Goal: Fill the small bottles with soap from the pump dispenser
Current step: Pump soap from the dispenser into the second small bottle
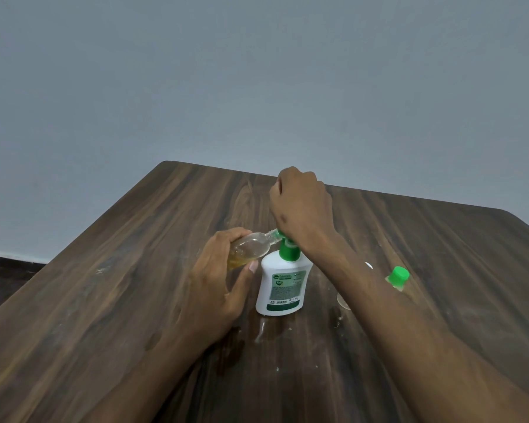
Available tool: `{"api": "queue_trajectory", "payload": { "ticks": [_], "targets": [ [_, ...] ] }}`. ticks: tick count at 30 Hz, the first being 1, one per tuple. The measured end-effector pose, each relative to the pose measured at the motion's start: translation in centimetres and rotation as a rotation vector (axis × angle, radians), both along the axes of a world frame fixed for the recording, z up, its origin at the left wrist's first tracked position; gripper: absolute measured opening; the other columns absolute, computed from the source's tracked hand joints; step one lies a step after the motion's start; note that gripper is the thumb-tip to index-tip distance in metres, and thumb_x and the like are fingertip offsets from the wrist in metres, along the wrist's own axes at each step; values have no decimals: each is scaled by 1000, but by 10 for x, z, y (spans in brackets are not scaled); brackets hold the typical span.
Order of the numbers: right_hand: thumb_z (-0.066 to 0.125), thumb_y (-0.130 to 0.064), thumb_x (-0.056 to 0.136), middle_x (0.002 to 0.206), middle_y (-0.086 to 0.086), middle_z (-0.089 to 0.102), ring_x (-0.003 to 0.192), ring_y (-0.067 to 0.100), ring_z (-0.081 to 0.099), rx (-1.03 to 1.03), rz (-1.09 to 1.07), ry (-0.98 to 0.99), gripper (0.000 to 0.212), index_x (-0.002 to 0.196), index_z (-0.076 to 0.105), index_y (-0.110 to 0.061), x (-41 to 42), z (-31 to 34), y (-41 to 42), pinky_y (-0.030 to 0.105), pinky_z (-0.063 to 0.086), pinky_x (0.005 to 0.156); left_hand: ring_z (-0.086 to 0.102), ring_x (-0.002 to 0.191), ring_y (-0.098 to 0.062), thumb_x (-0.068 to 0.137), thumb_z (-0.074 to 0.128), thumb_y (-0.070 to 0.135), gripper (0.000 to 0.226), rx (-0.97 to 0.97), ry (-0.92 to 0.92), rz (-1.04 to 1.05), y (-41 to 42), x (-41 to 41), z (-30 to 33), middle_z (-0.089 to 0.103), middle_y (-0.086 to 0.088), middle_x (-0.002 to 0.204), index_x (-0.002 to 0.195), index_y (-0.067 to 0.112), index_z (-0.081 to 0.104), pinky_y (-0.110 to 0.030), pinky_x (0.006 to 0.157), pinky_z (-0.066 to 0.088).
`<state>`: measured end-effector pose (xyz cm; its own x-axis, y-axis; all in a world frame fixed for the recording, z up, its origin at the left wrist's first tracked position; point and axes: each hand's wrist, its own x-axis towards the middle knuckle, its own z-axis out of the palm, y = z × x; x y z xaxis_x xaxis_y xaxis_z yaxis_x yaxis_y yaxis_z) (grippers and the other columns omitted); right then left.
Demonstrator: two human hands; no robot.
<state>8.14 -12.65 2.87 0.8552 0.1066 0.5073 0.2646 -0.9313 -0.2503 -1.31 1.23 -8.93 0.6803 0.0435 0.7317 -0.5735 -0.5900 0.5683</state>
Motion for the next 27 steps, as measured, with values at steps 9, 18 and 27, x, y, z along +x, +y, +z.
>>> {"api": "queue_trajectory", "payload": {
  "ticks": [9, 18, 27],
  "targets": [
    [43, -21, 100, 73, 1, 52, 59, 18, 46, 30, -17, 22, 24, 82, 54, -12, 3, -3, 0, 32, 29, 52, 64, 108, -10, 98, 67, 21, 37, -4, -13, -5, -1, 2, 0, 64, 6, 123, 132, 16, 56, -24, 87, 54],
    [43, -21, 101, 71, -2, 47, 58, 14, 41, 37, -18, 27, 23, 85, 57, -11, 2, -5, 0, 33, 27, 51, 64, 108, -9, 98, 66, 22, 36, -9, -11, -4, -1, 1, -1, 65, 5, 122, 132, 15, 57, -23, 88, 53],
    [43, -22, 102, 76, 2, 55, 64, 21, 51, 7, 5, 36, 23, 85, 55, -12, 1, -3, 1, 32, 33, 56, 62, 107, -5, 97, 67, 22, 37, -1, -9, 10, -1, 0, -1, 64, 7, 122, 132, 16, 57, -16, 88, 50]
  ]
}}
